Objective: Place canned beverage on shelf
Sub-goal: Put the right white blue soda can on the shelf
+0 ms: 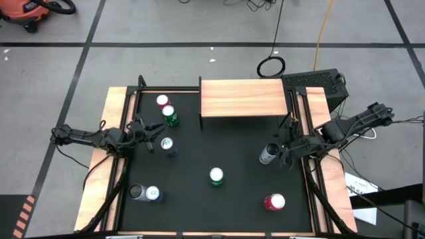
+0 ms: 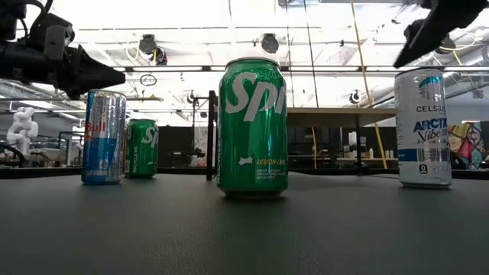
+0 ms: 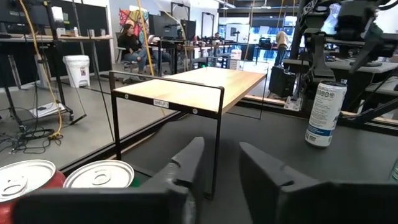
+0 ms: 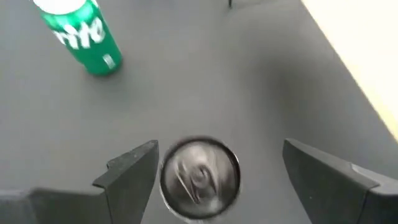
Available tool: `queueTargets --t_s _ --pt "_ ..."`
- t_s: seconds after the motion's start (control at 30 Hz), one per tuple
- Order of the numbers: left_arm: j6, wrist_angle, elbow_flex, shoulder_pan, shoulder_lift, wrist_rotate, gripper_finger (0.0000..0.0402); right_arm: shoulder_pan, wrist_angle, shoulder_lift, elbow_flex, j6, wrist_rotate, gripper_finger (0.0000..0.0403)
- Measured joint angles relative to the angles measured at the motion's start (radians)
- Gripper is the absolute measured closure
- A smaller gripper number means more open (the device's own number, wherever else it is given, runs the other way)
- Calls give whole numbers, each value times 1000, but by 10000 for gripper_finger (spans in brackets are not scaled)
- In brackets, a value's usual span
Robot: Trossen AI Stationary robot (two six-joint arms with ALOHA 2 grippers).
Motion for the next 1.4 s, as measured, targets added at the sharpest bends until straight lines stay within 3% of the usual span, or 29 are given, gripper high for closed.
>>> queueTargets --t_s 0.2,0.63,0.8,1.0,1.07,1.2,1.4 --pt "0 0 0 0 21 7 253 8 -25 7 -23 63 -77 74" --pt "-1 -1 0 0 52 7 251 12 81 18 -153 96 -70 79" --pt "-1 -1 0 0 52 7 251 12 108 18 -153 89 -68 105" --pt "-1 -1 0 0 52 7 251 12 109 16 -153 96 -68 169" --pt "-1 -1 0 0 52 7 251 12 104 13 -149 90 -68 170" --pt "0 4 0 0 52 7 251 -2 69 8 -70 44 -72 170" --pt "0 31 0 0 52 6 251 -78 -103 24 207 -99 6 170"
